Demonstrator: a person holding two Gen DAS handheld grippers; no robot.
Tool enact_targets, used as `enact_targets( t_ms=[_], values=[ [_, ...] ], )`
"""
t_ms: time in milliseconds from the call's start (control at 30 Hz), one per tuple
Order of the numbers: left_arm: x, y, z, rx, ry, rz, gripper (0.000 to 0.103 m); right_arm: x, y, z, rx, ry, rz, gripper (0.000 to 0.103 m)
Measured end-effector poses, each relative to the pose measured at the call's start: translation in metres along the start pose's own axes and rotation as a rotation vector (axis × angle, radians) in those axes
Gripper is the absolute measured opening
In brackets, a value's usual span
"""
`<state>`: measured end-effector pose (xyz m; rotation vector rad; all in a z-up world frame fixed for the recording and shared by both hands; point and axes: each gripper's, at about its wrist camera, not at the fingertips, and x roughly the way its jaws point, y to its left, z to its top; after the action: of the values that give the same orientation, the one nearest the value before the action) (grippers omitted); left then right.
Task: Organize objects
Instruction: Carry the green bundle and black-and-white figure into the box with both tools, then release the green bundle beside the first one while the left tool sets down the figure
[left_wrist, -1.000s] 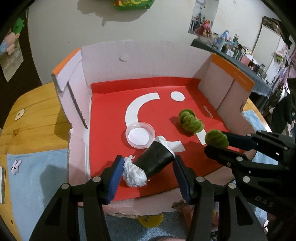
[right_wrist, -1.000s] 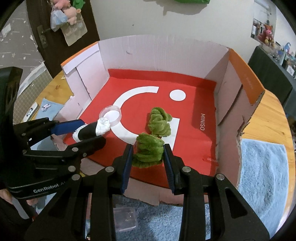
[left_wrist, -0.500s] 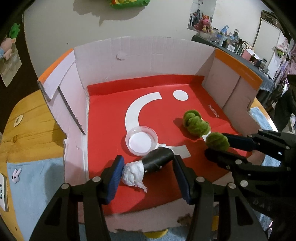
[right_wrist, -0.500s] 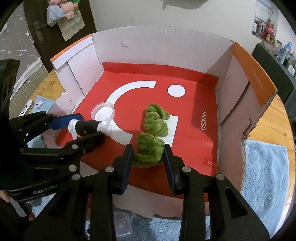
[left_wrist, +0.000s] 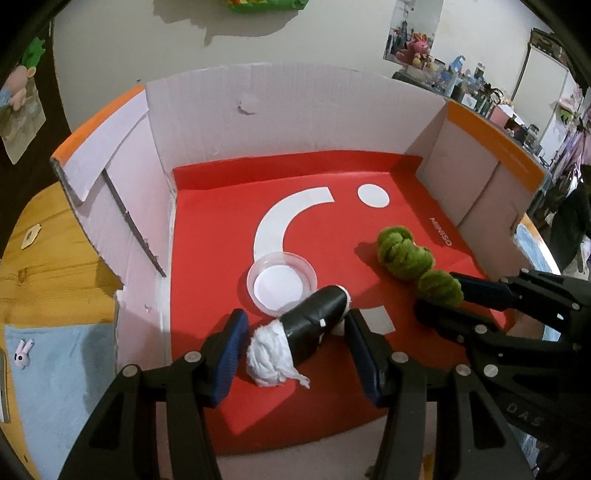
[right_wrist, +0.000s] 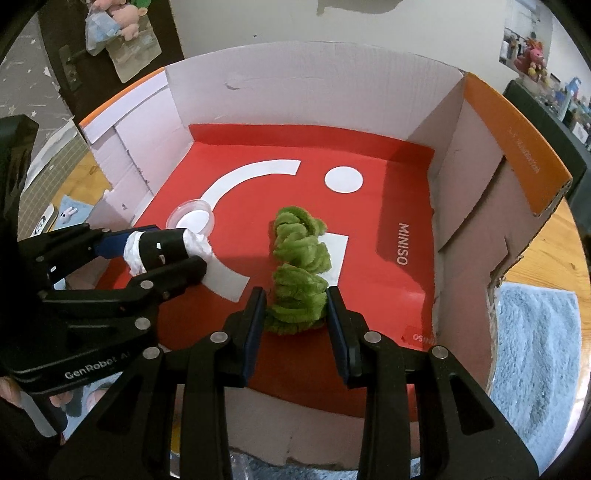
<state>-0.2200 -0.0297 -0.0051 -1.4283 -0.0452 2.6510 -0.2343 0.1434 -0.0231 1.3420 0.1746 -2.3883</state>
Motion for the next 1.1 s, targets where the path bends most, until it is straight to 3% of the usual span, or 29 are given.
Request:
enact_targets(
  t_ms=[133,267,333,600,1100],
  values=[
    [0.003,0.001,0.002,-0.005,-0.009,0.006,0.057,0.001,-0.004,0.001,0.012,-0.007,-0.015,0.031],
    [0.005,0.001,0.004,-0.008,-0.024,0.016,0.05,0.002,-0.007,0.002,0.024,-0.011,-0.022,0.031],
    [0.006,0.003,0.005,-0.015,-0.033,0.015,0.039,0.003,-0.008,0.003,0.028,-0.013,-0.024,0.031],
    [0.008,0.01,0.007,-0.052,-0.043,0.005,0.022,0.002,-0.009,0.001,0.034,-0.017,-0.029,0.031],
    [0.008,0.013,0.007,-0.073,-0.049,0.0,0.022,0.005,-0.009,0.002,0.044,-0.019,-0.025,0.032]
  ],
)
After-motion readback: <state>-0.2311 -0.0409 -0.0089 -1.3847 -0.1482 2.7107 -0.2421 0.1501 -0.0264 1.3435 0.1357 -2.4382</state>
